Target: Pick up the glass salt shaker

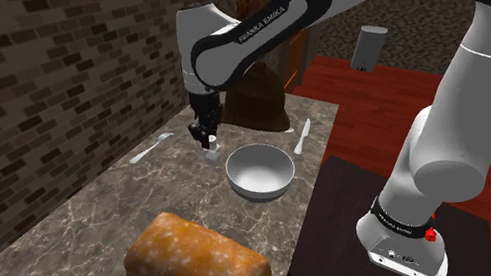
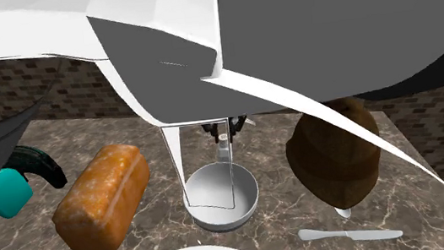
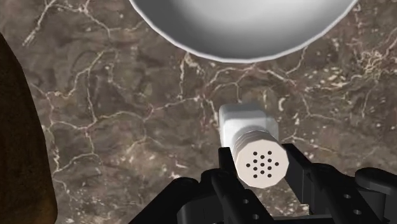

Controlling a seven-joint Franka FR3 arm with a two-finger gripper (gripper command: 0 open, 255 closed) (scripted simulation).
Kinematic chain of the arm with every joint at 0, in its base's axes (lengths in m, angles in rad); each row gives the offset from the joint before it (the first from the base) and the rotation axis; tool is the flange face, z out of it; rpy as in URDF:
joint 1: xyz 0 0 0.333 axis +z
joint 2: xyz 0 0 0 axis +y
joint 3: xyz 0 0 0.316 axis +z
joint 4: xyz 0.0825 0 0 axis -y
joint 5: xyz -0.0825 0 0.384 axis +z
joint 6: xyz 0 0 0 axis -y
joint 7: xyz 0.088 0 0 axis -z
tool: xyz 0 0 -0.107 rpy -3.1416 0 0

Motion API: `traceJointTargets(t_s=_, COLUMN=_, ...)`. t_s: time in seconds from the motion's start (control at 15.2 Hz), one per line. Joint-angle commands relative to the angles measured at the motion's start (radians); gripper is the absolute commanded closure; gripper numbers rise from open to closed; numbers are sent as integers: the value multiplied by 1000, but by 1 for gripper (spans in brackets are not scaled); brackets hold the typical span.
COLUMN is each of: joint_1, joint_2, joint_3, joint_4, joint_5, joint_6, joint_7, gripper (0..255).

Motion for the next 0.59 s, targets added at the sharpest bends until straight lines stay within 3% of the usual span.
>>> traceJointTargets(t_s=0.0, joint_1=0, joint_2=-16, joint_3=0, joint_4=14, joint_5=4, joint_6=-31, joint_7=-2, gripper=255)
traceJointTargets(t_s=0.53, joint_1=-1, joint_2=-54, joint_3=-1, joint_4=58, joint_5=11, joint_6=-112, joint_7=-7, gripper=255)
